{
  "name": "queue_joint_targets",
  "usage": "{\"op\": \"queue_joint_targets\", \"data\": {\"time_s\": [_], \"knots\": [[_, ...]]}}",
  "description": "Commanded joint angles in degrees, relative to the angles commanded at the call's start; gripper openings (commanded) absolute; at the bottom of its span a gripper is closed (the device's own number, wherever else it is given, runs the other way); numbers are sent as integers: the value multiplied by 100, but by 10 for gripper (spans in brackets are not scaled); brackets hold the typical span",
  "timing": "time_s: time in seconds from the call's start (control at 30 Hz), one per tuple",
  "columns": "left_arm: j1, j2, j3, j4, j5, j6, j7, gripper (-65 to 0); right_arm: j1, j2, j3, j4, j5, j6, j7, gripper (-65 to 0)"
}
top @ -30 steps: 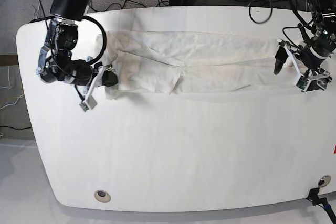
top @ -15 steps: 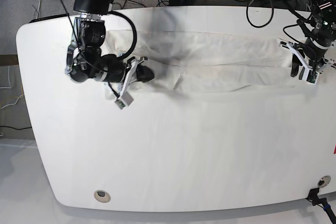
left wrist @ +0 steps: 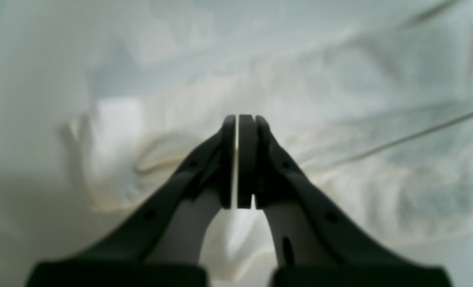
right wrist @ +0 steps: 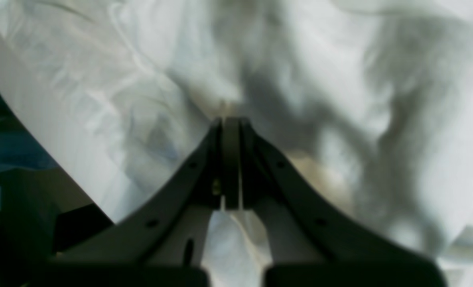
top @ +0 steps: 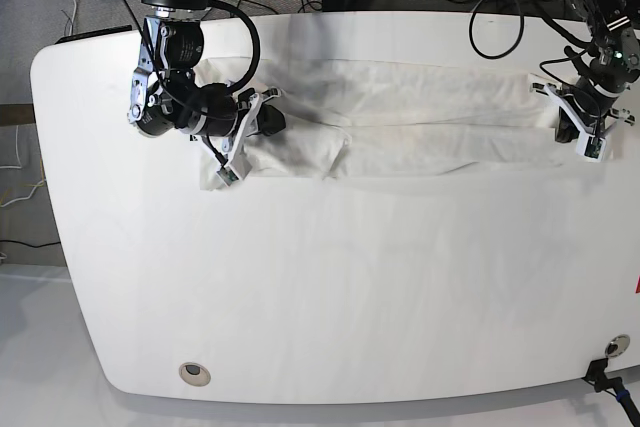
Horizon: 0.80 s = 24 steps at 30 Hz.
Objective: Fold the T-shirt properly
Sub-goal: 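Pull the strip ends taut and smooth the strip with both grippers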
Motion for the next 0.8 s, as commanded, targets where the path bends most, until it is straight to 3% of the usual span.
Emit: {"op": "queue_joint_targets", "data": {"time_s": [0.17, 0.4, 0.8], "knots": [[26, -35, 0, -343, 9, 0, 0, -650, -44, 18, 0, -9, -44, 0, 44, -650], [9, -9, 9, -651, 554, 0, 0, -650, -97, 18, -9, -9, -1064, 26, 167, -650], [0, 0, 888, -615, 563, 0, 9, -650, 62, 800, -9, -9, -1222, 26, 167, -650]]}}
